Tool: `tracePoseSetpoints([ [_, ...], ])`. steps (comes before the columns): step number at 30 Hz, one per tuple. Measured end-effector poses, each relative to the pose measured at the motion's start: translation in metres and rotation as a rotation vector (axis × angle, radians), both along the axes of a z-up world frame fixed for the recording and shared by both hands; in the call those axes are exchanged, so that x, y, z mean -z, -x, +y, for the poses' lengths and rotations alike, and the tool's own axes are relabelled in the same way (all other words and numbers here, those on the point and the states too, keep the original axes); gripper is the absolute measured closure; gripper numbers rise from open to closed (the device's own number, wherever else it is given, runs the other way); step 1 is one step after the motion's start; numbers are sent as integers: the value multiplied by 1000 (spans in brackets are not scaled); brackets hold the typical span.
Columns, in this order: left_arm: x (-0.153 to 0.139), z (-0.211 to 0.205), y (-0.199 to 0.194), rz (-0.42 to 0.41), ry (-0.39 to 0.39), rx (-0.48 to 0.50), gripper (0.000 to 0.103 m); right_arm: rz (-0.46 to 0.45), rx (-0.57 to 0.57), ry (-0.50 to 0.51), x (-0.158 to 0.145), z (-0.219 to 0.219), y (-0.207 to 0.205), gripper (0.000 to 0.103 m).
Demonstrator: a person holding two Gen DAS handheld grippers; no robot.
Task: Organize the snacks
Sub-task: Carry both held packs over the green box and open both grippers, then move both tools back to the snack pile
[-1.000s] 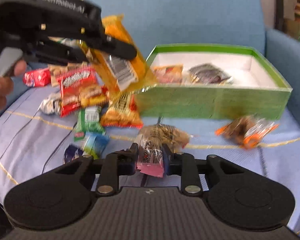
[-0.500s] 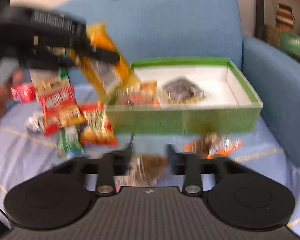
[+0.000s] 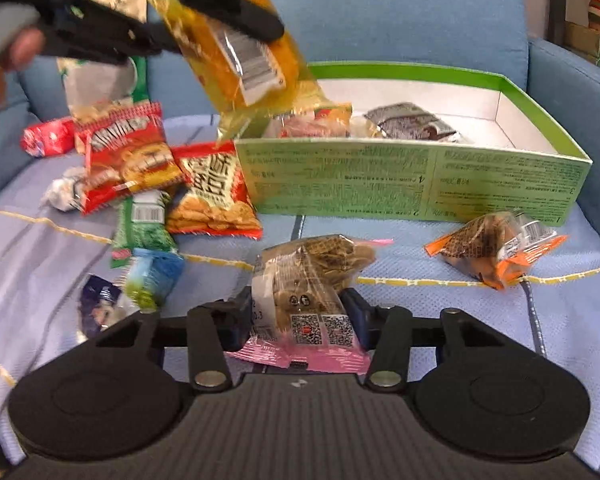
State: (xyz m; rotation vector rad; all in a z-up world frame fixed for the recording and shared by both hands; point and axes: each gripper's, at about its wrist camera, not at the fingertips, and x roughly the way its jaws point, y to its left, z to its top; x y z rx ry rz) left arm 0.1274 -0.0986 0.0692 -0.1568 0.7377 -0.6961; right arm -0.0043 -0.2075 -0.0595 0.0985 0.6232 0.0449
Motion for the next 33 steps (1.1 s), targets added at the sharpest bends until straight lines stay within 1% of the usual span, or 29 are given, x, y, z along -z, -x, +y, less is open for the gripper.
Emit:
tracePoseSetpoints([
  [2,-1,-2,-3,2,6,-4,49,-32,6,-2,-10,-4,5,23],
  [5,-5,-9,-6,-8,1,3,49,-113,31,-11,-35,-15,10,23],
  [8,-9,-19,-12,-20,-5,9,49,-182,73,11,-57,-30,1,22],
  [10,-11,-27,-17,-22,-4,15,49,-209,103,13,-66,-42,-11,22],
  [13,-10,-40,-26,-35,-14,22,49,-226,155,37,-68,-62,-37,22],
  [15,-7,-48,-32,-36,-23,24,49,-233,177,60,-64,-72,-51,22],
  [17,-2,-54,-37,-41,-23,27,48,-232,198,99,-56,-78,-66,18],
  [18,1,-57,-37,-66,-21,37,39,-228,211,129,-51,-79,-72,12],
  [19,3,-59,-37,-92,-30,30,28,-217,227,161,-47,-79,-75,0],
  [20,6,-60,-35,-112,-49,3,0,-211,236,196,-43,-77,-76,0],
  [22,11,-57,-31,-135,-77,-81,0,-229,199,225,-38,-75,-68,0],
  [24,16,-51,-30,-131,-72,-78,0,-231,182,234,-36,-73,-56,0],
  [26,20,-47,-31,-108,-91,-84,0,-220,186,218,-34,-73,-50,0],
  [27,20,-45,-30,-110,-101,-89,0,-209,184,204,-34,-74,-49,0],
  [33,3,-26,-14,-147,-141,-112,0,-222,172,181,-53,-58,-23,0],
])
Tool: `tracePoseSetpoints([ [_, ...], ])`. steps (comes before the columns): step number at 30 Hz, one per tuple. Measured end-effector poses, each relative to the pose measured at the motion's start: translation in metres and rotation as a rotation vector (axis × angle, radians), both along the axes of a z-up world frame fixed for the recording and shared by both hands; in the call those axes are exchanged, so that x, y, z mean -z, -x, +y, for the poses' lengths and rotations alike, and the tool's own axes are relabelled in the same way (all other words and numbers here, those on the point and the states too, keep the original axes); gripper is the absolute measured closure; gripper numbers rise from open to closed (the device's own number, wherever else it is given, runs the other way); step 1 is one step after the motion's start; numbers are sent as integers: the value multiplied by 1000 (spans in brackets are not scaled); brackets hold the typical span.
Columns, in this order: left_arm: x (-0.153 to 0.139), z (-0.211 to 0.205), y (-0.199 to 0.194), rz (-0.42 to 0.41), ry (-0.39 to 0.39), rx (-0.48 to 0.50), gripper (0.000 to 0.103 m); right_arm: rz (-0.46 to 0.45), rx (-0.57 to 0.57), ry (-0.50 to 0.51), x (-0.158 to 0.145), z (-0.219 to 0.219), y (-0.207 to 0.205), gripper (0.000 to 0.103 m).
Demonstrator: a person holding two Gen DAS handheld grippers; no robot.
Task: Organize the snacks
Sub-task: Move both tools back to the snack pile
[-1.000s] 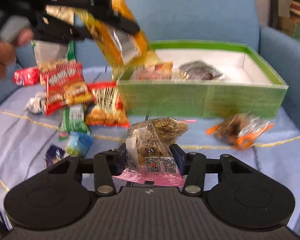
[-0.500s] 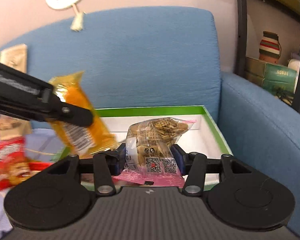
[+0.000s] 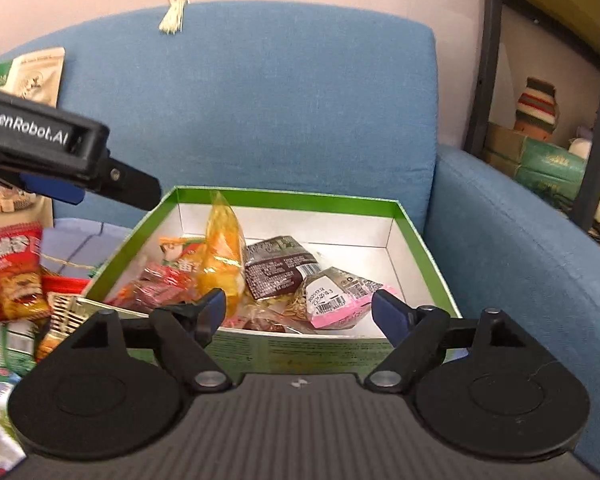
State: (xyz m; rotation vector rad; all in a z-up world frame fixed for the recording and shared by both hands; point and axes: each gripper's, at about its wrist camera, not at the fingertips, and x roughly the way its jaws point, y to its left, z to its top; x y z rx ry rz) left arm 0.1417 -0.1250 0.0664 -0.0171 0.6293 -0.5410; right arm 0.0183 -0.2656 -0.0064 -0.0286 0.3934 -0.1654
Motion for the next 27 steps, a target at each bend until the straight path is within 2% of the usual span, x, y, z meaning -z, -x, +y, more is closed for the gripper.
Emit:
tracePoseSetpoints([
  [4,-7,22,20,6,-22,-24,0,20,-53,-5,-6,17,23,0],
  [9,3,61,48,72,18,-53,0,63,-140,-123,4,34,46,0],
  [13,22,90,68,100,-43,-72,0,120,-225,-153,18,57,51,0],
  [18,40,126,72,153,-55,-152,0,172,-324,-163,25,88,41,0],
  [23,42,161,72,160,-18,-233,0,165,-396,-144,18,115,17,0],
  [27,35,184,62,173,42,-274,0,162,-473,-100,16,141,-11,0],
])
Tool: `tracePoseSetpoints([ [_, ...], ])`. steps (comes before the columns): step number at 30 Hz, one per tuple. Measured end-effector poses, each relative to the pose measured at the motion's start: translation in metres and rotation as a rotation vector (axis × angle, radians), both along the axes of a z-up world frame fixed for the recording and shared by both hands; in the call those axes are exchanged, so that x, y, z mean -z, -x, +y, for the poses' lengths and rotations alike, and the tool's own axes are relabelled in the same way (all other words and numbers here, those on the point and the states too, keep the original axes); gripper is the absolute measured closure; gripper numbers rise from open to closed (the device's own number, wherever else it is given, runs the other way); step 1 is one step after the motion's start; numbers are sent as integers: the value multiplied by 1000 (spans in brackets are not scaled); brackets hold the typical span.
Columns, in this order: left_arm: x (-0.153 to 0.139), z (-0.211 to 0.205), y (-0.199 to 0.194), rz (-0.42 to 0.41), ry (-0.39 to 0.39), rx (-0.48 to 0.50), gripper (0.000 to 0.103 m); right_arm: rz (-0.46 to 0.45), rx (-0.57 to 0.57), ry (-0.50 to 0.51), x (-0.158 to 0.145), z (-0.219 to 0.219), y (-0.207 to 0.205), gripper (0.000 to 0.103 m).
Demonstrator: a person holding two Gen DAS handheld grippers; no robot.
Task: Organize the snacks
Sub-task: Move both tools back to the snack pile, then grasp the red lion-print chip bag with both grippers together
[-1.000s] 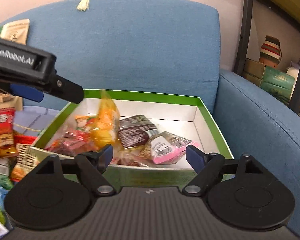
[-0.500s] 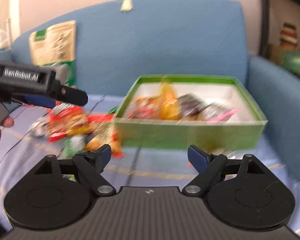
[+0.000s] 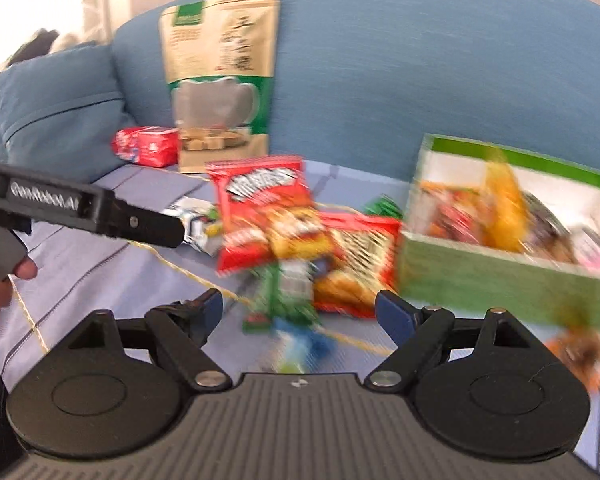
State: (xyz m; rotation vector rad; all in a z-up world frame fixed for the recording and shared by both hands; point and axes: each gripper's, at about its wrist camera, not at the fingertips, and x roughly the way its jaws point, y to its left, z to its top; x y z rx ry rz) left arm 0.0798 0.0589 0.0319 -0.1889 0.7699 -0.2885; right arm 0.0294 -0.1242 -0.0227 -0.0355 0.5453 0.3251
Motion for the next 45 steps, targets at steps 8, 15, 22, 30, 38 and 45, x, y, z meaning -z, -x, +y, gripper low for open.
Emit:
tracePoseSetpoints([
  [8,-25,-4,-54,-58,29,38,0,30,-8,-20,2,37,-37,0],
  [15,-12,-41,-106,-41,-97,152,66,31,43,19,17,43,-55,0],
  [22,8,-29,-86,32,-26,209,94,46,-1,-6,16,19,-35,24],
  [30,13,3,-33,107,140,221,68,94,-96,-79,18,-6,14,7],
  [38,22,15,-23,129,114,191,13,123,-113,-119,21,0,15,0],
  [45,29,35,-27,156,173,159,11,81,-139,-111,9,1,13,0],
])
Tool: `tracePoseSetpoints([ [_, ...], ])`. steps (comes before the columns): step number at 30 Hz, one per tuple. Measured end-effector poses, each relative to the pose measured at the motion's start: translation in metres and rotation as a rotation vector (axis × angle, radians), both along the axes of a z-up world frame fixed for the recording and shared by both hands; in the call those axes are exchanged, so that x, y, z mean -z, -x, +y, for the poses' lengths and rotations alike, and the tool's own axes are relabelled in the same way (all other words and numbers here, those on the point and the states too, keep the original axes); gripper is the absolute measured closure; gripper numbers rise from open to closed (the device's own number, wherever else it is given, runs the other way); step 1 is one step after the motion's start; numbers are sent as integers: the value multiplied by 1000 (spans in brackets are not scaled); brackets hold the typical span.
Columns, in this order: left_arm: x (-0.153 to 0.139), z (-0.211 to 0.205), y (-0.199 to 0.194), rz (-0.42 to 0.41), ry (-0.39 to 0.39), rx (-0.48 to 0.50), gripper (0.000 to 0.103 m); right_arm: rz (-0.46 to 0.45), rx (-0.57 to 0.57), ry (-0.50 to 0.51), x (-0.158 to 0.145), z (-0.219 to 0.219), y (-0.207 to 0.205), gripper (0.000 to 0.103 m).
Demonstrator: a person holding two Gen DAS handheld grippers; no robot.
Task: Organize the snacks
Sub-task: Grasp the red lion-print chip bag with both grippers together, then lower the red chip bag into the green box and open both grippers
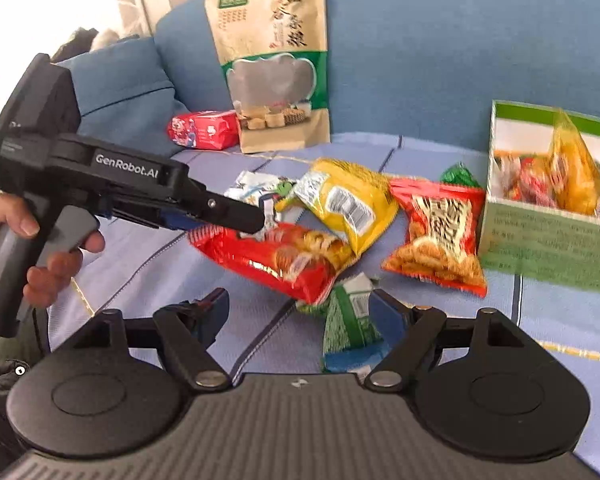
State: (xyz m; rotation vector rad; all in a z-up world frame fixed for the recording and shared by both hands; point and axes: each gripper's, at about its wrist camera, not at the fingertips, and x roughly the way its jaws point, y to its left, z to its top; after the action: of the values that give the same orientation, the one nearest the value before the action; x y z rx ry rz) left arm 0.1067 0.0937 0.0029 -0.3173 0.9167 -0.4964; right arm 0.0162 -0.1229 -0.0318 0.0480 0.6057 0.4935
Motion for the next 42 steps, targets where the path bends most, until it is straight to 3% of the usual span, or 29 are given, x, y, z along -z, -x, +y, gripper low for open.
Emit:
tracePoseSetpoints([
  [4,8,0,-3,17,-25,-13,11,10,-31,57,2,13,-22,0],
  [9,19,4,-4,37,-47,-16,14,39,-100,198,13,37,-43,0],
  [13,26,5,-3,37,-56,-13,15,93,-113,188,20,45,-58,0],
  [17,28,1,-5,33,-44,-16,42,117,-112,167,22,52,-63,0],
  [18,28,1,-6,38,-38,-25,59,109,-106,160,21,52,-61,4],
  [20,23,0,-3,28,-29,-21,75,92,-100,124,18,47,-53,25],
  [26,7,-6,10,-16,-38,-18,79,60,-76,60,9,37,-33,27],
  [32,-35,-21,22,-121,-2,27,79,-71,-24,20,-25,13,-6,28],
  [42,-76,-112,-8,-224,47,156,79,-172,179,-21,-53,-71,-2,28],
])
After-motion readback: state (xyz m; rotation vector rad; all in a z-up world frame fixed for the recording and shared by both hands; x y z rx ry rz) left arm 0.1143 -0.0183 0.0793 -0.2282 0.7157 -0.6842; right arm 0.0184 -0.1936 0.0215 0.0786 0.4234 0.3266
